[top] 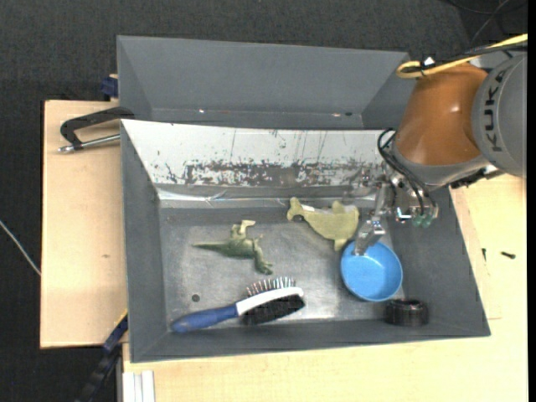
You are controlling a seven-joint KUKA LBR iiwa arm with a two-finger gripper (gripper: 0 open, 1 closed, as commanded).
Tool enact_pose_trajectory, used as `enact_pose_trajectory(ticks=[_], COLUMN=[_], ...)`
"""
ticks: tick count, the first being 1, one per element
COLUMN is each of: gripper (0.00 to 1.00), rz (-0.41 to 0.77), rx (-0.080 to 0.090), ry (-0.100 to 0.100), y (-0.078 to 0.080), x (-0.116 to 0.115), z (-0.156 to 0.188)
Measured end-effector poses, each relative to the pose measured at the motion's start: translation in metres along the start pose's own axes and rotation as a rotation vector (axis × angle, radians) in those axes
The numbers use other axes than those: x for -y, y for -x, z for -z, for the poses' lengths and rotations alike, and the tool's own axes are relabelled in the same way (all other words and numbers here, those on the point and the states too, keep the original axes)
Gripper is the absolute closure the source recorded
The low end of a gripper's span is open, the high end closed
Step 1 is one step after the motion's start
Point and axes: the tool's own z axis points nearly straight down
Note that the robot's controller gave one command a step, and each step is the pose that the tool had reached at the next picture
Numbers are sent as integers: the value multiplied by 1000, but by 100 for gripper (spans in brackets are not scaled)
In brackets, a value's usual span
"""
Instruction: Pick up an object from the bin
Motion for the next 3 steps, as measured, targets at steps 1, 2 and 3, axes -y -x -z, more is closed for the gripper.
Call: enact_pose_trajectory(ticks=[1, 2, 3], gripper=[100, 0, 0], rz=[1, 2, -78], rx=[8, 8, 13], ry=[-1, -1, -1], y=[2, 2, 4], x=[0, 0, -1], z=[5, 5, -57])
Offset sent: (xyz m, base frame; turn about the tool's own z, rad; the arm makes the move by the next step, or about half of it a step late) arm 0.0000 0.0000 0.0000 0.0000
